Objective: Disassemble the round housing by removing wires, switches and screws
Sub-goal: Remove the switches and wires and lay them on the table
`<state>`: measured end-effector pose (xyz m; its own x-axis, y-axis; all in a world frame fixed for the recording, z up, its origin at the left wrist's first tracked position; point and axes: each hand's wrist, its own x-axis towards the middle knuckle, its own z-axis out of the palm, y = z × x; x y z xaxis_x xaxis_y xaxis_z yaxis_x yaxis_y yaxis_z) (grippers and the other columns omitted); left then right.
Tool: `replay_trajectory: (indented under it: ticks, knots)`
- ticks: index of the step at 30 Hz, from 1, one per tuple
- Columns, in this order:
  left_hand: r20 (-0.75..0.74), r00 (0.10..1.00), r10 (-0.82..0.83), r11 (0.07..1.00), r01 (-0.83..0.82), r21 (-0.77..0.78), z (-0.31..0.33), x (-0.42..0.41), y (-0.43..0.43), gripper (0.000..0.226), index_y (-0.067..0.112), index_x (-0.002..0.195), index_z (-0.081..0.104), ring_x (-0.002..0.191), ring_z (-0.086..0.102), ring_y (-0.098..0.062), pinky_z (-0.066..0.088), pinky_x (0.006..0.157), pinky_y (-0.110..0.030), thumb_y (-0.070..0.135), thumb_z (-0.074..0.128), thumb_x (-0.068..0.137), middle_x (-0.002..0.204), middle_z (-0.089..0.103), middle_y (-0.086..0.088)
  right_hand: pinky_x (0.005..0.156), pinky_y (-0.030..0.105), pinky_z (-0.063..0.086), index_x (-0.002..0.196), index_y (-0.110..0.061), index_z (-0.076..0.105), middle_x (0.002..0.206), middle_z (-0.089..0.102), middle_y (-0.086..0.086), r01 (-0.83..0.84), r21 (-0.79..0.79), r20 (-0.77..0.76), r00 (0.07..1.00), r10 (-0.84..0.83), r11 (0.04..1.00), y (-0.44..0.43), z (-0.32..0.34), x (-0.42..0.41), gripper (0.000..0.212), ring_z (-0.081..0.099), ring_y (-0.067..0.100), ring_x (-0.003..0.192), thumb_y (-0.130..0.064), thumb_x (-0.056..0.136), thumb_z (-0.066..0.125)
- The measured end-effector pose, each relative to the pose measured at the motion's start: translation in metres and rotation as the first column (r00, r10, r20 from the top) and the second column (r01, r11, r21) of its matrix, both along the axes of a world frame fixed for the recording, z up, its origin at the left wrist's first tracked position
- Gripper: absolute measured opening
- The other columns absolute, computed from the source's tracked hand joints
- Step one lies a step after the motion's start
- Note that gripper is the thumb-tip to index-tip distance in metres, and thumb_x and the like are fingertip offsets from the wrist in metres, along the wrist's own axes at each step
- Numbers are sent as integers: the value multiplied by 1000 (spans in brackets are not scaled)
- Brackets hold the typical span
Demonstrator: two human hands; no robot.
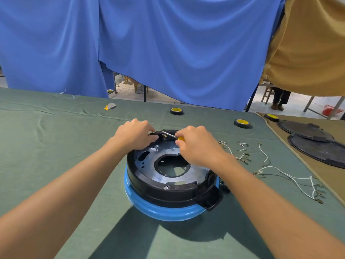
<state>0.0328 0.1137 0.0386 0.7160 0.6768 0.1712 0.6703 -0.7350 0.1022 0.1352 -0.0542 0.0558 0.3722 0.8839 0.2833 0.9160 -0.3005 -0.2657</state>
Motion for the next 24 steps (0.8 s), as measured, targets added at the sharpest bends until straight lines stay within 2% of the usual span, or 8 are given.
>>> replay_trajectory:
  ticks: [1,3,5,7,10,16,20,24]
  knots:
    - [55,998,3,999,-1,-49,-3,-2,0,43,32,132,59,114,57,-37,49,90,-40,52,54,94,124,64,-12,64,42,50,71,-10,56,69,54,9,11,7,-15,1000,-11,1000,2,-4,-2,24,53,36,73,-17,92,48]
    - [261,965,-4,946,89,-312,-10,-5,0,47,22,138,56,121,57,-29,46,98,-35,43,57,96,129,63,-10,59,38,46,66,-12,47,64,48,6,39,8,-40,998,-38,999,5,-12,-5,26,51,33,68,-16,91,48]
    - [439,896,67,792,220,-570,-16,-7,-1,43,12,137,56,113,61,-20,49,89,-25,29,59,97,128,63,-8,54,33,36,62,-16,40,61,43,4,63,13,-59,996,-62,998,7,-19,-6,30,45,30,63,-15,91,47]
    - [512,847,142,687,288,-668,-20,-8,-2,33,7,128,62,93,65,-15,53,74,-17,20,59,98,117,68,-9,49,31,28,57,-18,35,57,41,4,70,36,-71,995,-67,997,6,-23,-5,34,42,27,57,-13,89,47]
    - [519,841,152,670,298,-680,-22,-9,-2,25,1,110,69,74,62,-16,53,65,-21,18,55,100,94,69,-12,45,30,24,53,-17,34,52,39,2,79,64,-84,994,-74,995,3,-24,-4,36,37,21,51,-11,87,46]
    - [476,865,155,661,268,-701,-19,-11,-4,34,-8,101,67,62,60,-18,52,57,-24,23,53,101,79,66,-14,46,30,27,54,-15,35,51,40,2,58,55,-67,996,-54,997,8,-24,-5,36,39,23,52,-8,88,45]
    - [476,860,187,636,263,-725,-21,-10,-10,36,-9,101,66,72,62,-26,57,79,-48,24,52,102,88,68,-23,47,31,28,59,-13,35,56,40,4,78,36,-84,994,-75,996,15,-21,-5,32,39,24,55,-10,89,46]
    - [477,853,211,641,247,-727,-22,-9,-11,38,-11,101,64,73,59,-26,53,77,-46,25,51,102,84,63,-19,47,32,25,53,-12,32,51,34,4,68,24,-137,988,-64,997,18,-13,-6,35,33,24,54,-6,85,46]
